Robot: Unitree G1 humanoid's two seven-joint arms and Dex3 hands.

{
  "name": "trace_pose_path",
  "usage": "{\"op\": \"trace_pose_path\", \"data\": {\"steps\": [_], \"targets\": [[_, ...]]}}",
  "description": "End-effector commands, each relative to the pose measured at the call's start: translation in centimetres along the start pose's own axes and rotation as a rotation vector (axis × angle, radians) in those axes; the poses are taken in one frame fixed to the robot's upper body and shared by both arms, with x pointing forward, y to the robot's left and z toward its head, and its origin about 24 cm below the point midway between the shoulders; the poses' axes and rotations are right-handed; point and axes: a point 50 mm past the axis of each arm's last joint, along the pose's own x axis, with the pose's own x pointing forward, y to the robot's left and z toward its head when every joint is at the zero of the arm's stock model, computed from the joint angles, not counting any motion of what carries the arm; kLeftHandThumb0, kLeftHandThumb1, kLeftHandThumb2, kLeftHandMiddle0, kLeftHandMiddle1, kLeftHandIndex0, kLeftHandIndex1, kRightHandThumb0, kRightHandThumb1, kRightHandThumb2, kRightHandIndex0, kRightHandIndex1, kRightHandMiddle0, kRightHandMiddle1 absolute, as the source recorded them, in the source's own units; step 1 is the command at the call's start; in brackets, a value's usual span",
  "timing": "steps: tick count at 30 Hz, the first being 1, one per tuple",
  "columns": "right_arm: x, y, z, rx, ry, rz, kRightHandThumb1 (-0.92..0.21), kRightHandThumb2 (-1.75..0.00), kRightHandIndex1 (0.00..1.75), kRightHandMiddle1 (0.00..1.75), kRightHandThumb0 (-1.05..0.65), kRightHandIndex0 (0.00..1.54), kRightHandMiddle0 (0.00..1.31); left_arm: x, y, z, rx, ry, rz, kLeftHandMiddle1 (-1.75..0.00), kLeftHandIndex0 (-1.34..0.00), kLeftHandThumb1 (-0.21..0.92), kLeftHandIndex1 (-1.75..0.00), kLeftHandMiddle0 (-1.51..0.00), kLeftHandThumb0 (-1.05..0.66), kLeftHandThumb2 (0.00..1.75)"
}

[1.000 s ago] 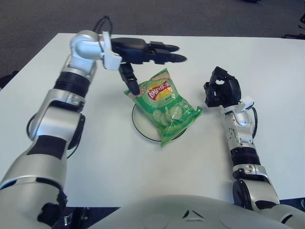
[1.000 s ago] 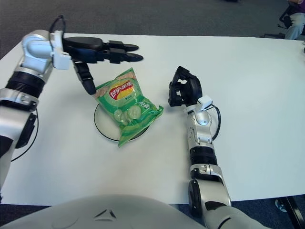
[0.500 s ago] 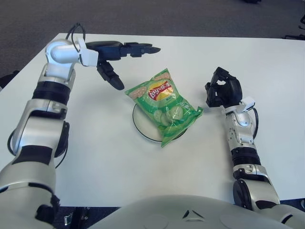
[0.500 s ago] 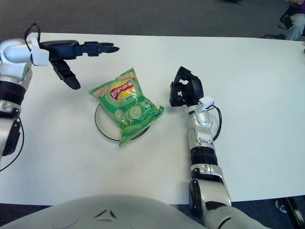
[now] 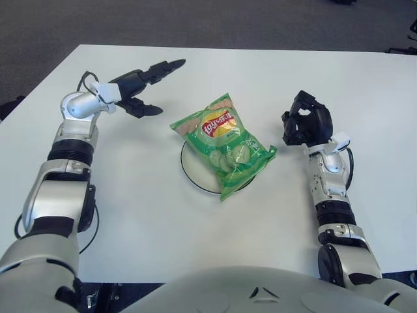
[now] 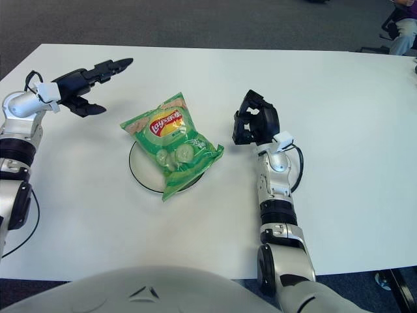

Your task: Put the snack into the plate.

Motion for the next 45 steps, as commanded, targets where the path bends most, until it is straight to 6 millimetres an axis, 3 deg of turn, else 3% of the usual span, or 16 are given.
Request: {"op": "trace_pose_path", "data": {"steps": [1, 4, 7, 9, 10, 12, 14, 19, 28, 31, 36, 45], "targets": [[-5.7, 0.1, -4.9, 0.083, 0.217, -0.113, -0.15, -1.52, 1.75, 1.75, -0.55, 1.36, 0.75, -1.0, -0.3, -0.9, -0.057, 0.009, 0.118, -0.83, 0.00, 0.92, -0.75, -0.15, -0.97, 0.53], [-5.7, 0.1, -4.9, 0.081, 0.213, -0.120, -0.15, -1.52, 1.75, 1.75, -0.55, 1.36, 0.75, -1.6, -0.5, -1.7, -0.193, 0.004, 0.212, -0.94, 0.00, 0.90, -0.90, -0.25, -0.91, 0.53], [-5.7, 0.1, -4.9, 0.078, 0.208, -0.128, -0.15, -1.52, 1.75, 1.75, -0.55, 1.36, 0.75, -1.6, -0.9, -2.3, -0.320, -0.003, 0.301, -1.06, 0.00, 0.80, -1.04, -0.31, -0.82, 0.65], [-5.7, 0.1, -4.8, 0.072, 0.204, -0.136, -0.15, -1.52, 1.75, 1.75, -0.55, 1.36, 0.76, -1.7, -1.9, -2.6, -0.389, 0.004, 0.397, -1.31, -0.01, 0.66, -1.34, -0.37, -0.68, 0.84], [-5.8, 0.1, -4.8, 0.070, 0.203, -0.139, -0.15, -1.53, 1.75, 1.75, -0.55, 1.36, 0.76, -1.7, -2.5, -2.6, -0.409, 0.007, 0.440, -1.35, -0.02, 0.64, -1.39, -0.38, -0.65, 0.88], [-5.8, 0.0, -4.8, 0.066, 0.205, -0.145, -0.14, -1.53, 1.75, 1.75, -0.55, 1.36, 0.76, -1.6, -3.0, -2.4, -0.431, 0.007, 0.493, -1.48, -0.19, 0.68, -1.60, -0.42, -0.49, 0.84], [-5.8, 0.0, -4.9, 0.062, 0.208, -0.151, -0.14, -1.53, 1.75, 1.75, -0.56, 1.35, 0.76, -1.5, -3.3, -2.2, -0.455, 0.007, 0.538, -1.55, -0.24, 0.57, -1.67, -0.48, -0.26, 0.97], [-5.9, 0.0, -4.9, 0.055, 0.215, -0.160, -0.13, -1.54, 1.75, 1.75, -0.56, 1.35, 0.77, -1.4, -3.5, -1.9, -0.498, 0.025, 0.602, -1.71, -0.44, 0.30, -1.66, -0.64, -0.05, 1.32], [-5.9, 0.0, -4.9, 0.053, 0.217, -0.158, -0.13, -1.55, 1.75, 1.75, -0.56, 1.35, 0.77, -1.8, -4.1, -1.9, -0.537, 0.126, 0.699, -1.75, -0.66, 0.05, -1.62, -0.81, -0.01, 1.59], [-5.9, 0.0, -4.9, 0.053, 0.218, -0.155, -0.13, -1.55, 1.75, 1.75, -0.56, 1.35, 0.77, -2.7, -5.1, -2.0, -0.550, 0.174, 0.731, -1.75, -0.71, -0.03, -1.63, -0.86, -0.01, 1.68], [-5.9, 0.0, -4.9, 0.048, 0.218, -0.147, -0.13, -1.54, 1.75, 1.75, -0.56, 1.35, 0.77, -3.5, -6.7, -1.8, -0.619, 0.277, 0.812, -1.75, -0.73, -0.08, -1.66, -0.89, -0.01, 1.73], [-5.9, -0.1, -4.9, 0.056, 0.220, -0.140, -0.14, -1.53, 1.75, 1.75, -0.56, 1.35, 0.76, -4.0, -8.7, -1.4, -0.681, 0.343, 0.871, -1.75, -0.68, -0.06, -1.74, -0.88, -0.01, 1.75]]}}
